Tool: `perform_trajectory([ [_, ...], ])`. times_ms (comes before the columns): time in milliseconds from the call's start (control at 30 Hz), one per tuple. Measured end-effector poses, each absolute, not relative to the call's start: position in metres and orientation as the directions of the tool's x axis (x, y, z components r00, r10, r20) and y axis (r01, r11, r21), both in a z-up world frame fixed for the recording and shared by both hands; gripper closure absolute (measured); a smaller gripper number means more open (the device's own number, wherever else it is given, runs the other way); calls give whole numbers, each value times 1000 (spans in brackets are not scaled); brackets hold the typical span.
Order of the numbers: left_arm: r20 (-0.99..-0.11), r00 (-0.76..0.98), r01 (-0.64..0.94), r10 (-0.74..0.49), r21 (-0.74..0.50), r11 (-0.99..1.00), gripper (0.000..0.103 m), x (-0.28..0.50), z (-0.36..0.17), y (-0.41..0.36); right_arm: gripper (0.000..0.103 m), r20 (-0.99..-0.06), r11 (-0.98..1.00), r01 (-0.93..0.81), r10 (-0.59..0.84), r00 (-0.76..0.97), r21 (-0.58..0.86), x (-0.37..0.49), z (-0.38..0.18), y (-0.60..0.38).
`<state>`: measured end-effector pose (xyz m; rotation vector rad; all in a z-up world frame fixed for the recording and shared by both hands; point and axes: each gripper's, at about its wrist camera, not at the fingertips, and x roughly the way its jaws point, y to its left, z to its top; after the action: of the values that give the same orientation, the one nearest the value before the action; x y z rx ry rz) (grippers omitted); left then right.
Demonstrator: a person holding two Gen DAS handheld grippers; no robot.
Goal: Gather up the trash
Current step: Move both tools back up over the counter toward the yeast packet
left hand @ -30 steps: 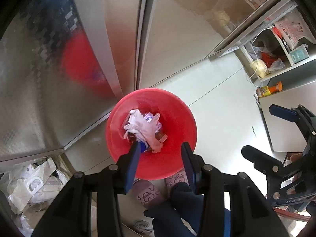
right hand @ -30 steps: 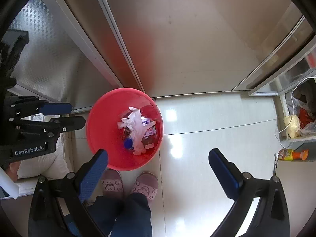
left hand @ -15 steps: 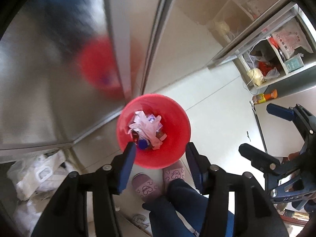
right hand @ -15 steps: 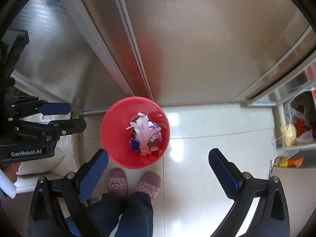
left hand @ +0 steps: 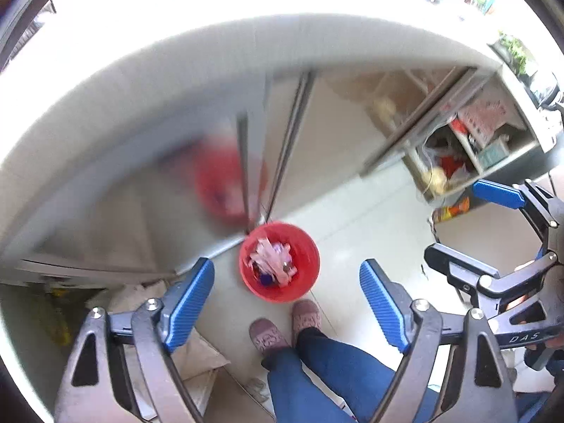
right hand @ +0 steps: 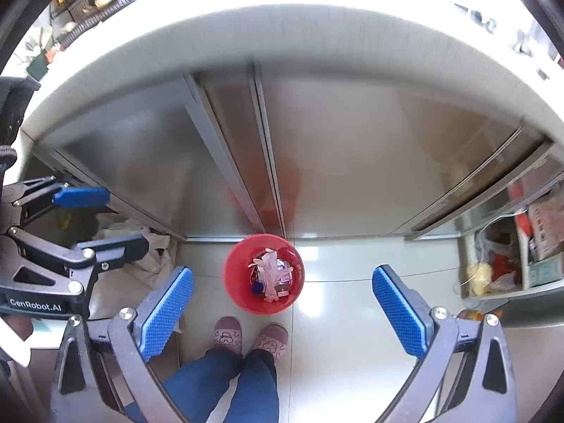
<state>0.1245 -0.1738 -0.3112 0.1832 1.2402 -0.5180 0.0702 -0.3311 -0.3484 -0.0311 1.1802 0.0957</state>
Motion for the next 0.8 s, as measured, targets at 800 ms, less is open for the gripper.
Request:
perform_trajectory([
  [800, -828, 550, 170, -110, -19, 985, 1, 150, -109, -87, 1, -780, 945, -326, 175, 601, -39, 121, -143, -272],
])
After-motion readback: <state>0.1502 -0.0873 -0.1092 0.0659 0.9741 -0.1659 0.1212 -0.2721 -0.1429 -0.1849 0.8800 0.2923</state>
